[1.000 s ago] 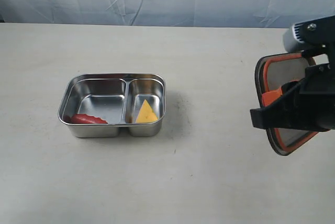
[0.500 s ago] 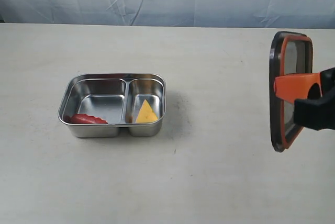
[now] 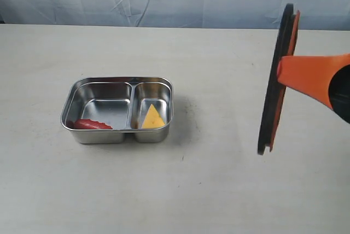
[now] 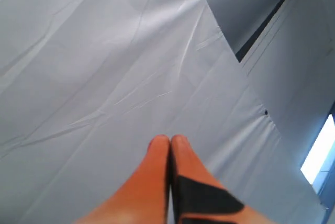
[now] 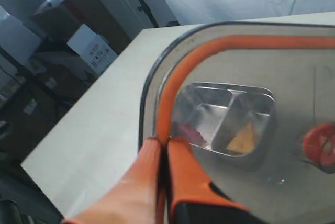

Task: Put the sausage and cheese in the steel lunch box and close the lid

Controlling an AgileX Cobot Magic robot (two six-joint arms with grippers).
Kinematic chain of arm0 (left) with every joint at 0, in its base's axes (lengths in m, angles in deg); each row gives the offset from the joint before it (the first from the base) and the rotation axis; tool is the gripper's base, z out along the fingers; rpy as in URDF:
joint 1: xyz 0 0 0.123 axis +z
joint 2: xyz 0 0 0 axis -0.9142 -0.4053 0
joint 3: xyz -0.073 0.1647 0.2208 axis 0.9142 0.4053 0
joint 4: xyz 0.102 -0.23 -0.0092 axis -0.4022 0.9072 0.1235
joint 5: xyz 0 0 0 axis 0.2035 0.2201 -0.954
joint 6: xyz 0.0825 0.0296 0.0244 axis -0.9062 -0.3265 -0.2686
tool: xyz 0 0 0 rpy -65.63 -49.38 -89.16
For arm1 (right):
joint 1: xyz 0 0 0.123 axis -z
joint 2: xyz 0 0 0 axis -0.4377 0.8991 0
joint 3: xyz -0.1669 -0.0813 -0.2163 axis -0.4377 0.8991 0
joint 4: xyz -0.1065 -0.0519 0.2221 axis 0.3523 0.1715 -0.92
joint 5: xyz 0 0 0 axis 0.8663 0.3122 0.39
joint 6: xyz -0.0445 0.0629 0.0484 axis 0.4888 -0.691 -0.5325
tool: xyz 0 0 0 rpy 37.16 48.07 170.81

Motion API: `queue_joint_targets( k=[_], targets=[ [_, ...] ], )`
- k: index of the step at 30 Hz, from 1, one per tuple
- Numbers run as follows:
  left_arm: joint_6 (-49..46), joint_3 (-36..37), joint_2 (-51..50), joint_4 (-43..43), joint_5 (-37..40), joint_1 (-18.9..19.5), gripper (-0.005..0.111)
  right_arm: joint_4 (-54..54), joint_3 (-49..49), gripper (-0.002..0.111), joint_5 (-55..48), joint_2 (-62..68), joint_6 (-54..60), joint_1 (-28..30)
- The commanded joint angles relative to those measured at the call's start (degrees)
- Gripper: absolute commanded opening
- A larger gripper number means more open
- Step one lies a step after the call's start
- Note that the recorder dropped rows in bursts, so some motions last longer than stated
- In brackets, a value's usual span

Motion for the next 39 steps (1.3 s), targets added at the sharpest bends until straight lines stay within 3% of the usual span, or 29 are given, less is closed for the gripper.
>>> queue_joint_targets(
  k=[1, 8, 14, 23, 26, 27, 29, 31, 39],
  targets=[
    [1.70, 0.09, 0.23, -2.95, -5.36, 0.28, 0.000, -10.95, 0.11, 0.000, 5.75, -0.37, 8.32, 0.10],
    [5.06, 0.09, 0.23, -27.16, -10.62, 0.28, 0.000, -26.05, 0.11, 0.000, 8.79, -0.37, 17.37, 0.10],
    [5.24, 0.09, 0.23, -40.73, -11.96, 0.28, 0.000, -34.99, 0.11, 0.000, 11.16, -0.37, 19.56, 0.10],
    [-2.88, 0.09, -5.02, -42.14, -14.23, 0.28, 0.002, -56.56, 0.11, 0.000, 8.92, 1.83, 35.66, 0.10],
    [-3.57, 0.09, -7.81, -42.37, -15.82, 0.28, 0.011, -66.05, 0.11, 0.000, 5.64, 4.51, 44.66, 0.10],
    [-4.25, -0.98, -9.26, -41.98, -17.39, 0.28, 0.020, -67.67, -0.14, 0.000, 1.89, 6.85, 50.16, 0.10],
    [-6.55, -3.52, -11.06, -41.98, -17.60, 0.28, 0.034, -67.67, -1.67, 0.000, -1.70, 10.36, 50.42, 0.10],
    [-9.22, -5.07, -13.64, -42.44, -17.50, 0.28, 0.040, -67.67, -3.98, 0.000, -3.13, 13.17, 51.06, 0.10],
    [-16.24, -9.15, -29.62, -48.59, -19.48, 0.28, 0.039, -67.67, -13.12, 0.000, -8.25, 22.70, 51.27, 0.10]
  ],
)
